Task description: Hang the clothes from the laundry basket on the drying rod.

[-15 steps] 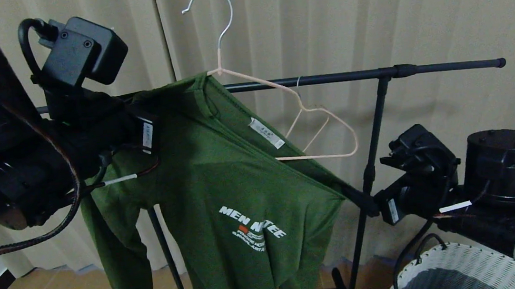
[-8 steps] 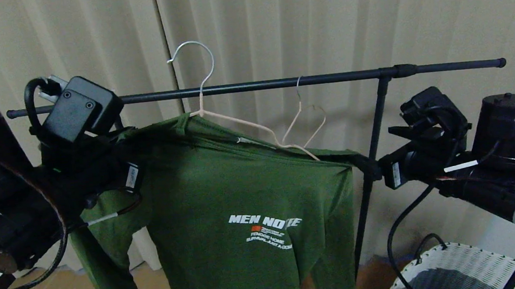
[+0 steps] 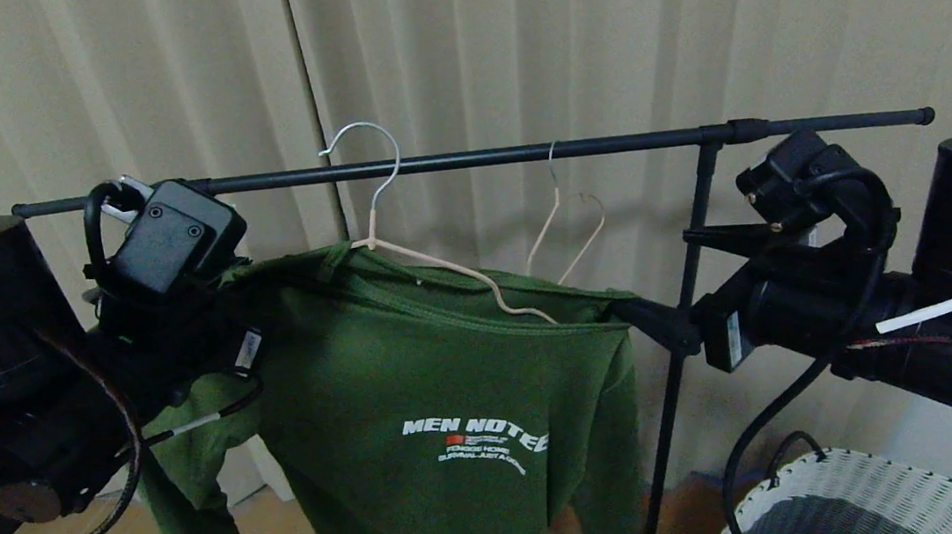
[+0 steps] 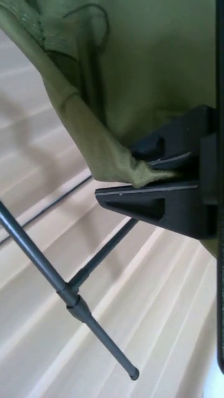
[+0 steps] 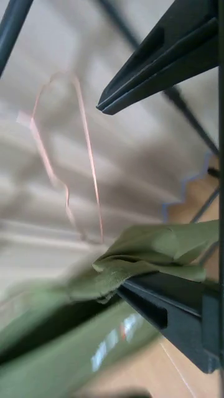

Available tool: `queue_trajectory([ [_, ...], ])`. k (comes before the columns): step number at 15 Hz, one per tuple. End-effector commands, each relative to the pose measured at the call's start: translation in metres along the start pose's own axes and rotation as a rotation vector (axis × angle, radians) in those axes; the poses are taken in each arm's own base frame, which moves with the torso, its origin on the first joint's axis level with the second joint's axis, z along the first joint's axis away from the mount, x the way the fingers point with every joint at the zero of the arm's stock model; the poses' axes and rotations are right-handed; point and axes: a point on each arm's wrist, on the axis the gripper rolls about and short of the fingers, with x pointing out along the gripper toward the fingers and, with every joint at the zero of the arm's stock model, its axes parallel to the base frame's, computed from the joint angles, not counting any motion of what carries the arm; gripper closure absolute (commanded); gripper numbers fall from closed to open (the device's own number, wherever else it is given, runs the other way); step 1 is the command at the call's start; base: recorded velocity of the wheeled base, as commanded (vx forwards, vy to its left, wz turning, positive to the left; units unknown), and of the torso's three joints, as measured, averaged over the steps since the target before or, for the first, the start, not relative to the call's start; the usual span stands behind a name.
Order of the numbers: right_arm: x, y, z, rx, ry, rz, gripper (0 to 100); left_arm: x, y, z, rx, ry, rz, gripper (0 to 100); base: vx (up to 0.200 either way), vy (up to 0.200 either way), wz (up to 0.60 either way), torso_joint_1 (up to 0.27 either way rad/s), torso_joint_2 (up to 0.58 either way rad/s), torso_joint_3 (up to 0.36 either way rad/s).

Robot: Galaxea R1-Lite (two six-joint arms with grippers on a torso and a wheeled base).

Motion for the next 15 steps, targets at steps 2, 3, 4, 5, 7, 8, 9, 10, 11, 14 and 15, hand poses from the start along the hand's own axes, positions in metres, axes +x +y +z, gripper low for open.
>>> queue_trajectory([
  [2,-0.005,0.011,0.011,-0.018,-0.027,0.047,0,0.002,-0.002,0.0,-0.008,0.004,0.005,100,0.0,0.0,0.0,0.0,0.0,0.0],
  [3,-0.003,0.011,0.014,-0.026,-0.033,0.046,0,0.002,-0.003,0.0,-0.01,0.008,0.006,100,0.0,0.0,0.0,0.0,0.0,0.0],
  [4,0.002,0.011,0.017,-0.032,-0.039,0.045,0,0.001,-0.005,0.001,-0.041,0.004,-0.003,100,0.0,0.0,0.0,0.0,0.0,0.0],
  [5,0.003,0.012,0.02,-0.032,-0.047,0.045,0,0.0,-0.011,0.004,-0.071,-0.006,-0.025,100,0.0,0.0,0.0,0.0,0.0,0.0],
  [7,0.007,0.017,0.02,-0.044,-0.046,0.064,0,-0.001,-0.016,0.008,-0.106,-0.011,-0.027,100,0.0,0.0,0.0,0.0,0.0,0.0],
  [8,0.007,0.019,0.017,-0.051,-0.035,0.072,0,0.001,-0.016,0.01,-0.11,-0.01,-0.017,100,0.0,0.0,0.0,0.0,0.0,0.0],
  [9,0.005,0.023,0.012,-0.061,-0.006,0.09,0,0.007,-0.012,0.014,-0.135,-0.002,0.026,100,0.0,0.0,0.0,0.0,0.0,0.0],
  [10,0.004,0.024,0.011,-0.063,-0.001,0.094,0,0.009,-0.011,0.015,-0.148,0.003,0.044,100,0.0,0.0,0.0,0.0,0.0,0.0],
  [11,0.003,0.025,0.008,-0.067,0.009,0.098,0,0.012,-0.011,0.016,-0.176,0.018,0.073,100,0.0,0.0,0.0,0.0,0.0,0.0],
  [14,0.004,0.025,0.009,-0.083,0.007,0.098,0,0.01,-0.017,0.018,-0.206,0.01,0.05,100,0.0,0.0,0.0,0.0,0.0,0.0],
  [15,0.007,0.026,0.012,-0.1,-0.003,0.097,0,0.008,-0.02,0.02,-0.21,-0.001,0.034,100,0.0,0.0,0.0,0.0,0.0,0.0],
])
